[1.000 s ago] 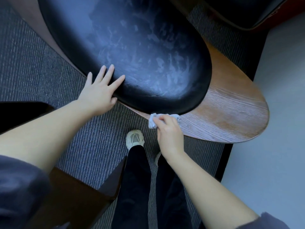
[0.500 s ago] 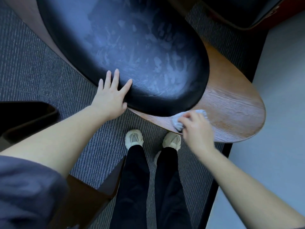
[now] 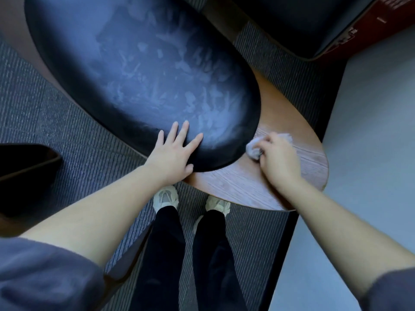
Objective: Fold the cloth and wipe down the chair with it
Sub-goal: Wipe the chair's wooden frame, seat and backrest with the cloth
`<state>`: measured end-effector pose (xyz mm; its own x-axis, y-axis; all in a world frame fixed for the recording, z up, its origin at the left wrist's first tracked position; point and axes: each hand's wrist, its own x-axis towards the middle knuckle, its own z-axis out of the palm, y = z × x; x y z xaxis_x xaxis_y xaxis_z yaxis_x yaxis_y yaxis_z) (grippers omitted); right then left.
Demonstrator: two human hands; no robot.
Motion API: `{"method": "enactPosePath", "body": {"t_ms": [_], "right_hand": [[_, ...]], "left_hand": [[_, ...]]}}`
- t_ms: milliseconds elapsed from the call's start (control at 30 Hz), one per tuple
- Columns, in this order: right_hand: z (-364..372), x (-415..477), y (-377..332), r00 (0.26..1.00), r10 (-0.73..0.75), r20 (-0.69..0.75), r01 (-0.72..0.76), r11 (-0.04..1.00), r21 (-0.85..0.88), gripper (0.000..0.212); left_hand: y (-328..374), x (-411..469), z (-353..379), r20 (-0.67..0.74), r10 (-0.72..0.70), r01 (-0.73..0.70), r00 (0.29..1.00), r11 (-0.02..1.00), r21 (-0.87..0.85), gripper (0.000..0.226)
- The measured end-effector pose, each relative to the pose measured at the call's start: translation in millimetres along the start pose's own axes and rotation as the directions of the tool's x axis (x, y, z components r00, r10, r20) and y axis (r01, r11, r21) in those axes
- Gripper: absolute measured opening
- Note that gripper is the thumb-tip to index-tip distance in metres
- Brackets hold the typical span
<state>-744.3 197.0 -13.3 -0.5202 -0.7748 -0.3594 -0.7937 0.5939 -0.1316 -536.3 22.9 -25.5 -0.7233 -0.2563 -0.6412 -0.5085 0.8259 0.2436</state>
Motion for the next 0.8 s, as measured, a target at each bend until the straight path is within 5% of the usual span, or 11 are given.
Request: {"method": "enactPosePath", "body": {"t_ms": [100,233,400,633,800], "right_hand": [[-3,14,5,0.999,0.048,-0.007,-0.048,0.999,0.021,0.023],[-3,-27,-4,0.916,-0.348,0.198,0.336,0.937,0.093,0.028],[-14,59,55,0.991,-0.115,0.063,0.113,0.993,0.027,0.021],[-9,119,65,0.992,-0.082,0.092,0.087,0.995,-0.045,0.022],[-32,49,78,0.920,-0.345,0.186,0.351,0.936,-0.002,0.010]], "left_hand": [[30,12,-2,-0.003,0.028,-0.028,1.000,0.999,-0.016,0.083],[58,28,-6,-0.017,-0.043,0.042,0.999,0.997,-0.069,0.086],[77,53,-20,0.067,-0.166,0.173,0.984,0.977,-0.128,0.090],[83,60,-15,0.095,-0.224,0.234,0.970,0.965,-0.121,0.093],[84,59,-20,0.115,-0.238,0.251,0.965,0.960,-0.125,0.094]]}}
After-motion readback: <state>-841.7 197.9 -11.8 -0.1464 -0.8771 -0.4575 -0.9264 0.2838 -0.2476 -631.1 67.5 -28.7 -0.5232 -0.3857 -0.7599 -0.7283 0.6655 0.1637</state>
